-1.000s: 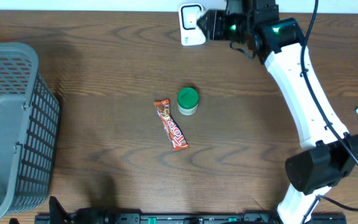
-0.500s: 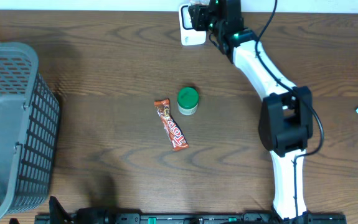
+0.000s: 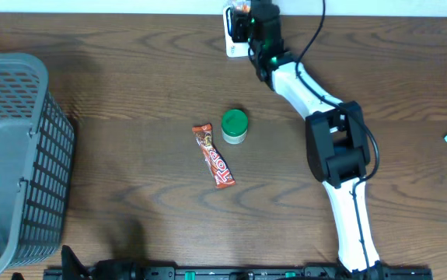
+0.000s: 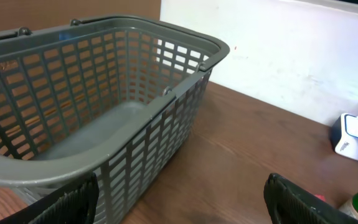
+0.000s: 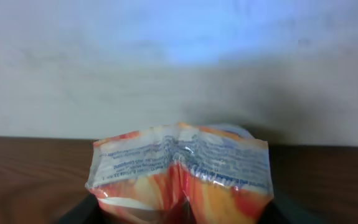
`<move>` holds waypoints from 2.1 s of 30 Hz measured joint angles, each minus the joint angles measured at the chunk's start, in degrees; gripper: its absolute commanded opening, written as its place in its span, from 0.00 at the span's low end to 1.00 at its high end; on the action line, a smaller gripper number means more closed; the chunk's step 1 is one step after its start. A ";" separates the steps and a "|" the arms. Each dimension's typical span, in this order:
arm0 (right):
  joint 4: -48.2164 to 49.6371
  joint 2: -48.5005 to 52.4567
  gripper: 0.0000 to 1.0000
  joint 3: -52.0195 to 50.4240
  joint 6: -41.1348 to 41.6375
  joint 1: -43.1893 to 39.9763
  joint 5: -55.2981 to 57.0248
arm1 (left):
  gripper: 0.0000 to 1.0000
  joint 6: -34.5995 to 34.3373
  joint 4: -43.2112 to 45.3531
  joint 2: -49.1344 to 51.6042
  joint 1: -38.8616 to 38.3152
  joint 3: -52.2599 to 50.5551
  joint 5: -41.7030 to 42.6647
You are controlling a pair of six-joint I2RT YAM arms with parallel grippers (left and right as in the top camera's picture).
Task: Scan the item barcode
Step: 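Carry the Kleenex pack to the white scanner and hold it in front, then move the Kleenex pack to the right table edge and release it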
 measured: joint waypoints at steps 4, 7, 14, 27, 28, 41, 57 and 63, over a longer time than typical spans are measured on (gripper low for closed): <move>-0.20 0.44 0.51 0.00 -1.84 0.07 2.19 | 0.85 0.00 -0.02 0.00 0.00 0.00 0.00; -0.22 0.44 0.50 0.00 -2.49 0.04 3.17 | 0.85 0.00 0.00 0.00 0.00 0.00 0.00; -9.84 0.13 0.47 0.52 -2.60 0.04 3.32 | 0.85 0.00 0.00 0.00 0.00 0.00 0.00; -57.33 -19.74 0.37 2.14 0.17 -11.69 18.71 | 0.85 0.00 0.00 0.00 0.00 0.00 0.00; -59.43 -20.26 0.36 2.27 0.81 -13.88 20.55 | 0.85 0.00 -0.02 0.00 0.00 0.00 0.00; -70.01 -13.20 0.47 -3.45 9.05 -45.57 24.33 | 0.85 0.00 -0.02 0.00 0.00 0.00 0.00; -82.44 -21.70 0.99 7.96 8.28 -44.85 -3.82 | 0.85 0.00 0.00 0.00 0.00 0.00 0.00; -86.82 -28.57 0.99 10.21 10.95 -28.41 -16.33 | 0.85 0.00 -0.02 0.00 0.00 0.00 0.02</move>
